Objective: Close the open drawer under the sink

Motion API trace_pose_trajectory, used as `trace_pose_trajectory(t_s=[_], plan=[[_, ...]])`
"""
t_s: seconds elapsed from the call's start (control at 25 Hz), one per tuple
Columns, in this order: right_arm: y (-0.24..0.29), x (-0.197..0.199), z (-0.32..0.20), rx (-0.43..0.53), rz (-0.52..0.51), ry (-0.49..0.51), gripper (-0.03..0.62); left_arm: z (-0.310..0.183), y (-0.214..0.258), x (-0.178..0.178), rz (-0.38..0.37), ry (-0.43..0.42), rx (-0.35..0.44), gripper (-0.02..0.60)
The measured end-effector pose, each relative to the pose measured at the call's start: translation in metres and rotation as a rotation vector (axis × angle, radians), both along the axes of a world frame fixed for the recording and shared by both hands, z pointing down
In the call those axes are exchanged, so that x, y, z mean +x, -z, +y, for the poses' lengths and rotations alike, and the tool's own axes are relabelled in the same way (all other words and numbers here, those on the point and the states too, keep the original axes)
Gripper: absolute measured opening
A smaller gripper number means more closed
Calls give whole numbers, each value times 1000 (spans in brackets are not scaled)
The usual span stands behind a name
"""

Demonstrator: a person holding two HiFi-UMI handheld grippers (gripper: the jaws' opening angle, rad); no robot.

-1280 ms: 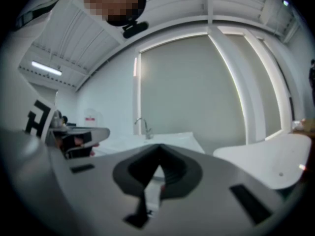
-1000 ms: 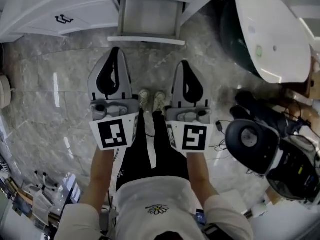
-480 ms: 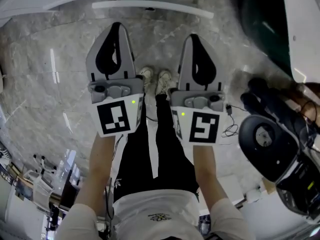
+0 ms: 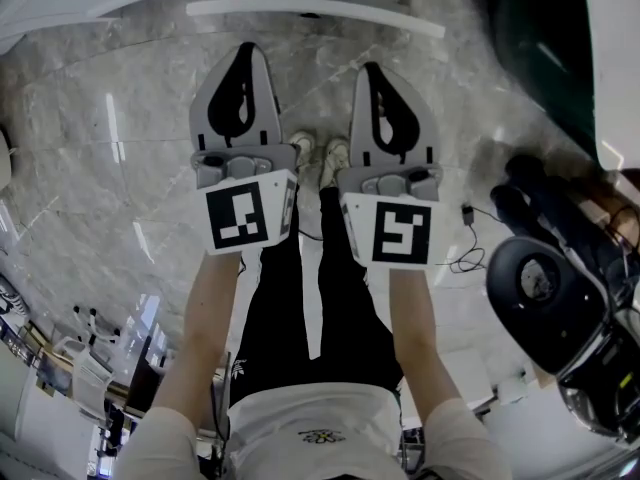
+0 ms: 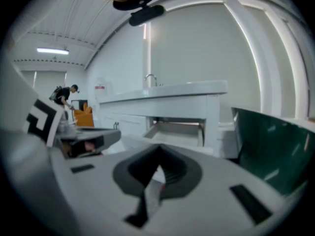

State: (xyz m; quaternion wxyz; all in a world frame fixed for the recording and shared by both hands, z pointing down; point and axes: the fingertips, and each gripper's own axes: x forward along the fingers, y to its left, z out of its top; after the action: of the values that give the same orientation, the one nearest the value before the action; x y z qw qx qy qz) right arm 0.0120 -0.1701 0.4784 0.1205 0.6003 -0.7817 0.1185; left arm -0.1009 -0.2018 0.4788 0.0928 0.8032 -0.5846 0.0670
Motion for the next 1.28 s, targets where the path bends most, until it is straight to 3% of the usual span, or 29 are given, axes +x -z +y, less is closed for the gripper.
trace_pose_trajectory(t_s=[0.48, 0.64, 0.76, 0.84, 0.96, 1.12, 1.28], plan=[[-13, 6, 0, -69, -30, -6, 25, -12, -11, 12, 22, -17, -20, 24], [-17, 14, 0, -81, -51, -22, 25, -19, -19, 22, 35, -50, -17, 108], [-20, 18, -1, -88, -57, -25, 25, -22, -41, 40, 104, -127, -87, 228], [-20, 21, -3, -88, -61, -27, 25, -25, -60, 49, 121, -152, -131, 250], [-22, 27, -6, -88, -67, -27, 25, -33, -83, 57, 74, -146, -155, 252], [-26, 33, -6, -96, -68, -19, 25, -40, -110, 62, 106, -98, -224, 252], [-38, 37, -5, -128, -65, -12, 25, -47, -128, 61, 65, -91, -249, 241]])
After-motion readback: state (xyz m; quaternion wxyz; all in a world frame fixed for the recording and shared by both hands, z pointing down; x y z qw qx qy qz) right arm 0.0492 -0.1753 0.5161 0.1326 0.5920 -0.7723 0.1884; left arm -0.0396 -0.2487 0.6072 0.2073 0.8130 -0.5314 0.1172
